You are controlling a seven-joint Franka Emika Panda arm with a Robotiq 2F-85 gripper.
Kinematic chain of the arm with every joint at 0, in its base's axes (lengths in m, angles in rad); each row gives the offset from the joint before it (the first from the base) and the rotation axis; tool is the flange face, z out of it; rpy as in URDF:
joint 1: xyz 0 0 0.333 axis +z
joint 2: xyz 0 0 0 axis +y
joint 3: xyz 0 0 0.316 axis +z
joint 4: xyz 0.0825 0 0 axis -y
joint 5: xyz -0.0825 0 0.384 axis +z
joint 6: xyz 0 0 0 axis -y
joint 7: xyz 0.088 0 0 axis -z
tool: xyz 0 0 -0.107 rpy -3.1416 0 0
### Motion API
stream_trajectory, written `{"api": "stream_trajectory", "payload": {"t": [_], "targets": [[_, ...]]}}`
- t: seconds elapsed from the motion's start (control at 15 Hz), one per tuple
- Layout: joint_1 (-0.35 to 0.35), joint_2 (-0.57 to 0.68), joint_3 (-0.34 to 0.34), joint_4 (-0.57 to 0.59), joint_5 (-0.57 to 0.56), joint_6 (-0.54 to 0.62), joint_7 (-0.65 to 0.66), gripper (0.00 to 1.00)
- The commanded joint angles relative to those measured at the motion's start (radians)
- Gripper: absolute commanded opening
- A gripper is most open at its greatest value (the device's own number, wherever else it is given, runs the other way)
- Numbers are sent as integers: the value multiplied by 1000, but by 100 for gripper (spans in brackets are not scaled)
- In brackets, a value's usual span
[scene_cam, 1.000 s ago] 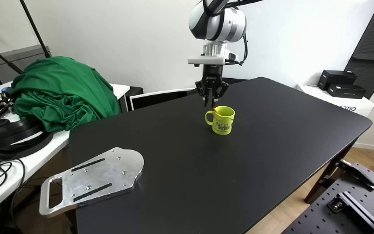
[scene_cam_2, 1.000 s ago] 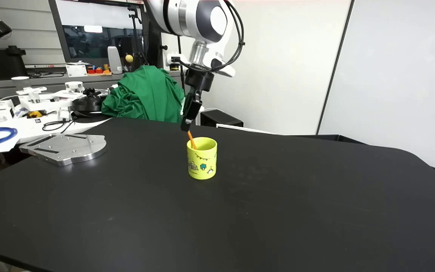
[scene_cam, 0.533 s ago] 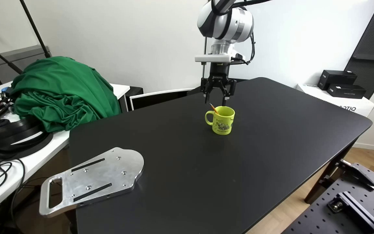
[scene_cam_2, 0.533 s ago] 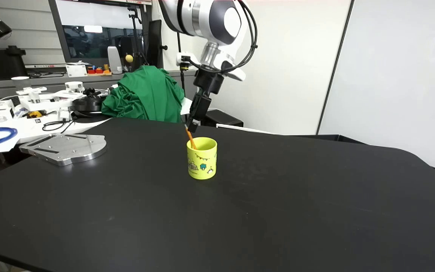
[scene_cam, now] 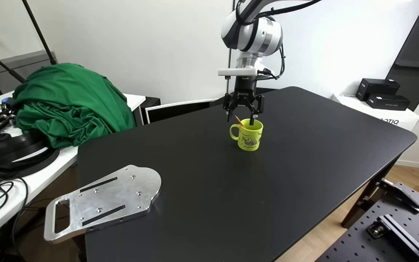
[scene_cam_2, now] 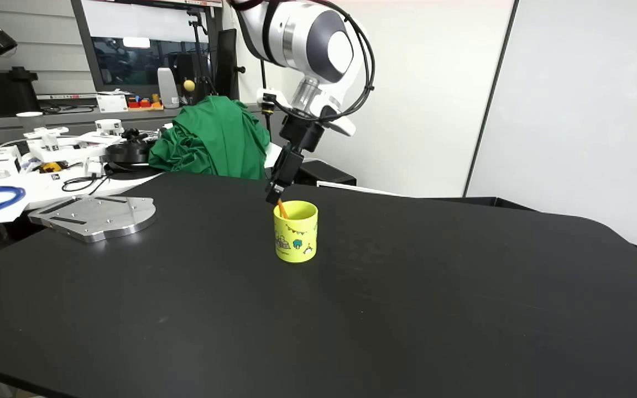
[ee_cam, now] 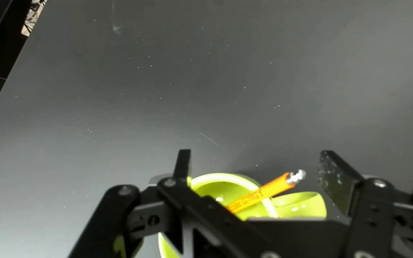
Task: Take the pencil from the yellow cup and place it on the table
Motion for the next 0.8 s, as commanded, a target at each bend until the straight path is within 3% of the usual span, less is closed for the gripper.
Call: {"api": "stream_trajectory", "payload": {"t": [0.0, 0.53, 0.73], "targets": [[-6, 19, -1, 41, 12, -16, 24, 59], [0, 12, 0, 40, 8, -10, 26, 4], [1, -14, 2, 30, 9, -16, 20, 3]]}}
